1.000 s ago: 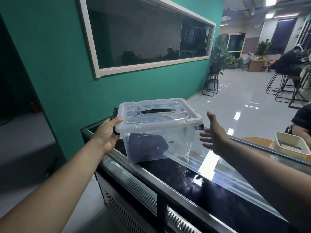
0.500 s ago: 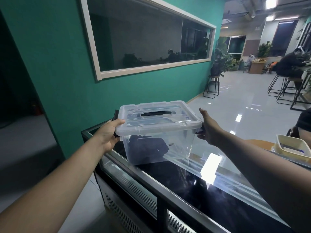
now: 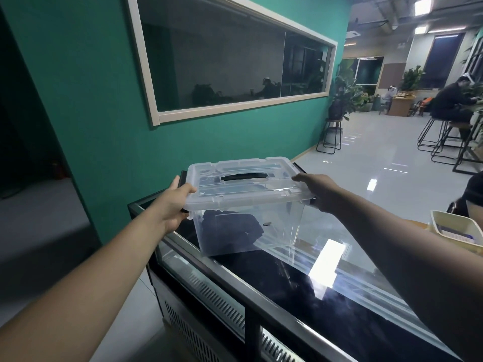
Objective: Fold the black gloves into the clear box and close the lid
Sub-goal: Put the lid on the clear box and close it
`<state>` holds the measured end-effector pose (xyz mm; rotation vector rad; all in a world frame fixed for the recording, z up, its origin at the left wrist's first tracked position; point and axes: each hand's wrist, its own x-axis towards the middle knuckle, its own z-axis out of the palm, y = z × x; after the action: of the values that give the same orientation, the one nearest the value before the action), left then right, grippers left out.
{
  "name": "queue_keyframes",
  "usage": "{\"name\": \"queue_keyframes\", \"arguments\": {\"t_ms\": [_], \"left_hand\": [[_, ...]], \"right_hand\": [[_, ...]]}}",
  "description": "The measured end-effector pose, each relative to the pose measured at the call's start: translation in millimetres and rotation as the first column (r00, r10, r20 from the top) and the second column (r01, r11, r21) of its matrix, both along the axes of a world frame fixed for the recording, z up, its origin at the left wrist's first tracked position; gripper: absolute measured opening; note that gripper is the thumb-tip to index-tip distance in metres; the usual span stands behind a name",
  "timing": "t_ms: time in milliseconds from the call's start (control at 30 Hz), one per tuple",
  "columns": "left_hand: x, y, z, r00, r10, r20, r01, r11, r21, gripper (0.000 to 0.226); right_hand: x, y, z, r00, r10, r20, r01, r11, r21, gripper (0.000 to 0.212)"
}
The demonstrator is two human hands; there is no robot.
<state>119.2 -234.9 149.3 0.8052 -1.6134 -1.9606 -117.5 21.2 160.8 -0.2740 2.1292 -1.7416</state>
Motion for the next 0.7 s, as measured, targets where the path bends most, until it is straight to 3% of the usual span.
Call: {"name": "queue_keyframes", "arguments": {"t_ms": [100,267,400,700], "left_hand": [[-2.6,0.4,-1.8,1.0,0.004,-0.007,-0.004,1.0,-0.008,0.088],[-5.9,-0.7,-2.9,1.0,-0.025,0.002,0.025,0.999,-0.043,0.088],[-8.2,-6.7,-4.2,0.998,-0.056,0.02,0.057,0.997,-0.056,0.089],[-13.3,-20.3,-4.5,0.992,-0.081,0.095,0.089,0.993,-0.079,0.09]], "right_hand": [[-7.4,-3.7,-0.3,1.0,0.01,-0.018,-0.01,0.999,0.04,0.021],[-31.5,-12.3,-11.3,0.989,0.031,-0.146,-0.011,0.99,0.142,0.04],[-16.2,-11.2,0.4,0.962,0.08,-0.26,-0.007,0.962,0.272,0.024],[-17.4,-13.6,8.6,0.912,0.18,-0.369,0.02,0.878,0.478,0.022]]}}
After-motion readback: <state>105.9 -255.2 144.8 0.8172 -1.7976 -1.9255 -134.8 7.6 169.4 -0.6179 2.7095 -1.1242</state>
